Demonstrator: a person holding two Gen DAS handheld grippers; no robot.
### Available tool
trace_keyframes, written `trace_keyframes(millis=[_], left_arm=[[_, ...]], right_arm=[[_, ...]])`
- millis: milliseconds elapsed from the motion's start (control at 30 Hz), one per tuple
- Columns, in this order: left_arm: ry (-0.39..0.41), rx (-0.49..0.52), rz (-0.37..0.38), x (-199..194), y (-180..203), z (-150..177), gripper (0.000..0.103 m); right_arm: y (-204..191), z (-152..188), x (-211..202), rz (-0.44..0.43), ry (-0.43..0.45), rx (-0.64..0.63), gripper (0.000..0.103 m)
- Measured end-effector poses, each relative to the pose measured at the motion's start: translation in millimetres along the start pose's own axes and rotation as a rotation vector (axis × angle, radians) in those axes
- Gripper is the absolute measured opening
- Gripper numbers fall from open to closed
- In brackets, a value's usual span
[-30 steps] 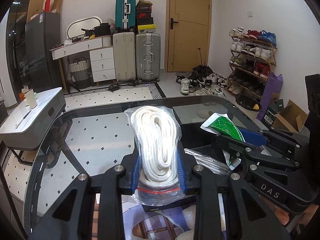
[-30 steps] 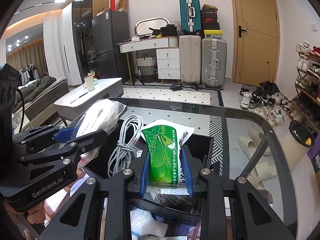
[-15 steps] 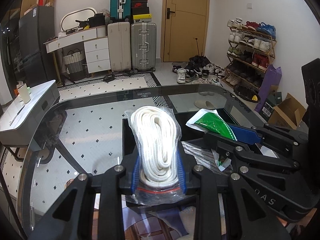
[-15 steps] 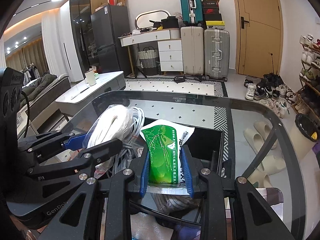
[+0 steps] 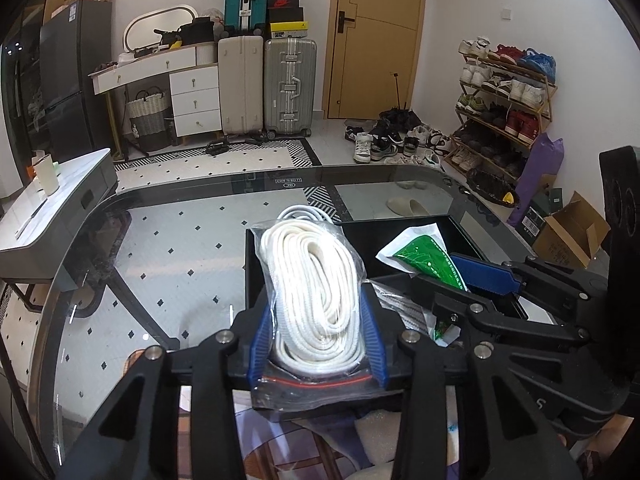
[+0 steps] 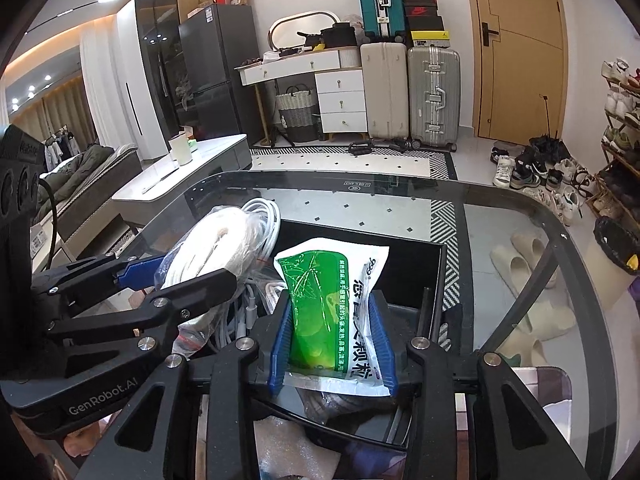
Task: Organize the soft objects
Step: 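Lower the packet and bagged rope into the black box and open both grippers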
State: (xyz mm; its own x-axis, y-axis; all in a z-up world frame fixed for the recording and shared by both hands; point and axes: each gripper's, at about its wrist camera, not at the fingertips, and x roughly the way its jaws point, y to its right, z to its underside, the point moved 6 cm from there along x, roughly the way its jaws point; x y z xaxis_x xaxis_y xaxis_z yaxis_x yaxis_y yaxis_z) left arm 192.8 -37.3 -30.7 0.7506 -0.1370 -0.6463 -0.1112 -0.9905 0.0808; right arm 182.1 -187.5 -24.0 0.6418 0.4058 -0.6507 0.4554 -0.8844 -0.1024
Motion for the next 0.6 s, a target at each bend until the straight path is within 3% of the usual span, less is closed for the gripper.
trace_keyframes(millis=[333, 500, 600], left_arm=[[0.003, -0.003, -0.005, -10.2, 0.0, -0.5, 0.06], [0.025, -0.014, -0.01, -21.7, -2.4, -1.1, 0.076], [0.031, -0.023, -0.007, -28.5, -6.0, -0.4, 0.079]], right_arm=[[7.2, 2.9, -15.5, 0.0, 0.013, 0.005, 0.051], [4.4, 4.2, -25.0, 0.005, 0.026, 0.002, 0.059], [5.6, 5.1, -31.1, 0.014, 0.035, 0.006, 0.07]])
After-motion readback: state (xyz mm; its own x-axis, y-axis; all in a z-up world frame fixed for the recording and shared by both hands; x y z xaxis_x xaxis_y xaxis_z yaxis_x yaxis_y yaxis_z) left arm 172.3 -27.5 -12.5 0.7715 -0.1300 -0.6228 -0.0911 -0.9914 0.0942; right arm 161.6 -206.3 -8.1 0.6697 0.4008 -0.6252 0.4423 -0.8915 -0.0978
